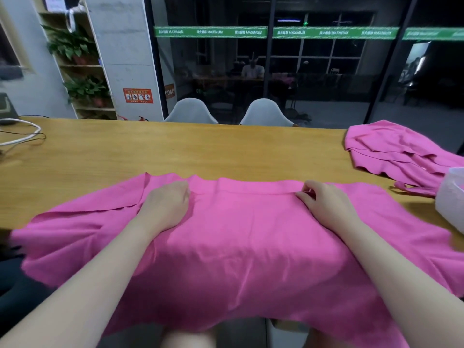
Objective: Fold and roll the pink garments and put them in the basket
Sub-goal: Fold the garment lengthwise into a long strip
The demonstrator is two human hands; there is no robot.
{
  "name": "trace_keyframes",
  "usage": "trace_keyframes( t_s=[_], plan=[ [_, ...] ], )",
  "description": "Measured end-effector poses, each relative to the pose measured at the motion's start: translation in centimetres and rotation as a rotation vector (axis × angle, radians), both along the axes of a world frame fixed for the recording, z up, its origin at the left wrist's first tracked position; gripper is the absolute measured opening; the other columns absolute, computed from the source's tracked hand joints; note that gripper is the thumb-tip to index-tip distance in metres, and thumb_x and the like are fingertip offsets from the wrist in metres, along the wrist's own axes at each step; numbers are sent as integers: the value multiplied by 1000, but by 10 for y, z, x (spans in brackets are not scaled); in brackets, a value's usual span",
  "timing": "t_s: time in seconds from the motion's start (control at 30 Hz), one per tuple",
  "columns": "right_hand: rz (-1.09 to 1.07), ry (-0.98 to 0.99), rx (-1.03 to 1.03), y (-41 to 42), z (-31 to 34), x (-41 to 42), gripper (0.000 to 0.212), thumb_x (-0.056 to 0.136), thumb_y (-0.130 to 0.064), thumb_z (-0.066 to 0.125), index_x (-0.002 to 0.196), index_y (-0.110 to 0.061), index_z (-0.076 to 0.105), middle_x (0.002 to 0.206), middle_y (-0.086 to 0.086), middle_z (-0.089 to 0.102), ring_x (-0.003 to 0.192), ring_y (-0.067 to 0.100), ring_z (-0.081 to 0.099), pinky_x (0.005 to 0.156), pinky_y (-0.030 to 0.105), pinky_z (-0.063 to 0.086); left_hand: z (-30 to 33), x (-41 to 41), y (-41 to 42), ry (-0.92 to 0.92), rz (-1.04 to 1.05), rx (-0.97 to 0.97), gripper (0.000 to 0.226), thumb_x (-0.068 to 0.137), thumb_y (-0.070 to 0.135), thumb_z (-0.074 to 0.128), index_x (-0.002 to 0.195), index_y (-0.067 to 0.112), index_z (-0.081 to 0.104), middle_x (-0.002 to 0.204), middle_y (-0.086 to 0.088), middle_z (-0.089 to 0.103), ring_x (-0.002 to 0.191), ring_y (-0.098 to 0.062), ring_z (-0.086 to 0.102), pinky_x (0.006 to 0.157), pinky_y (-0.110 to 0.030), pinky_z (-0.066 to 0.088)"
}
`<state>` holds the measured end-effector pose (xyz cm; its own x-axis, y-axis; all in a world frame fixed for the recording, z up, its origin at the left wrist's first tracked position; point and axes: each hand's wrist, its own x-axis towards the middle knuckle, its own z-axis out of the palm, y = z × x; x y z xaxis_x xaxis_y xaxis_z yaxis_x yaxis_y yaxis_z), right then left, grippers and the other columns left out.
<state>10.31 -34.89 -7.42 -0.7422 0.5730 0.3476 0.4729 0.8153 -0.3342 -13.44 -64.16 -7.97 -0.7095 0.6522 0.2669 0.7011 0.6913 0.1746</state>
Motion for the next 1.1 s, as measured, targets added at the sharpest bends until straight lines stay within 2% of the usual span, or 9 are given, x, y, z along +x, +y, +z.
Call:
trace_keyframes(
  t_s=[0.13,0.2,0.3,0.47,0.67,0.8,0.93,1.0,1.1],
  plan=[
    [-16,8,11,-29,-9,42,19,98,-45,59,87,-30,58,87,-1,71,90,30,62,69,38,46,-10,34,-37,60,-42,62,23,106,24,39,84,20,43,91,-9,61,88,-36,59,73,-43,42],
    [-8,31,-1,-35,-10,52,19,98,-46,59,86,-30,59,84,-3,68,88,29,62,69,38,46,-9,40,-43,44,-31,59,23,107,25,37,86,19,44,92,-9,59,89,-35,59,78,-46,46],
    [8,8,-12,-38,-5,53,19,97,-46,60,87,-30,60,82,-3,67,88,31,63,67,38,45,-1,43,-42,14,-16,25,23,108,30,32,92,19,46,103,-11,64,97,-35,61,85,-47,48],
    [25,52,1,-32,8,48,19,98,-44,59,86,-29,59,80,-2,67,82,30,61,67,39,48,30,34,-31,76,4,131,24,108,30,31,88,20,41,101,-13,63,96,-37,60,75,-43,42],
    [77,87,4,-8,26,27,20,95,-44,62,82,-30,59,77,-1,66,77,30,60,68,43,52,42,11,-2,58,69,55,19,104,25,35,87,23,42,112,-13,66,102,-36,60,78,-41,42],
    [78,19,18,11,40,7,18,96,-44,63,83,-31,60,79,-5,61,79,26,58,67,40,50,26,3,12,23,95,40,18,102,22,38,91,20,52,112,-15,67,102,-37,61,80,-42,44],
    [77,-106,38,24,25,-12,20,97,-48,59,84,-33,58,85,-2,65,84,29,61,66,38,45,8,-4,16,0,86,19,19,102,22,38,86,21,48,101,-10,64,95,-34,60,73,-39,41],
    [68,-99,53,24,10,-13,19,97,-49,59,87,-33,58,88,0,68,88,32,62,67,39,45,6,-7,15,0,72,27,22,103,22,37,83,21,44,91,-5,55,87,-31,55,71,-38,37],
    [53,-47,56,27,1,-12,18,97,-49,60,89,-32,58,89,0,70,89,33,62,70,40,47,5,-9,16,3,49,22,25,105,24,36,80,25,39,87,1,47,84,-28,50,72,-40,39]
  ],
)
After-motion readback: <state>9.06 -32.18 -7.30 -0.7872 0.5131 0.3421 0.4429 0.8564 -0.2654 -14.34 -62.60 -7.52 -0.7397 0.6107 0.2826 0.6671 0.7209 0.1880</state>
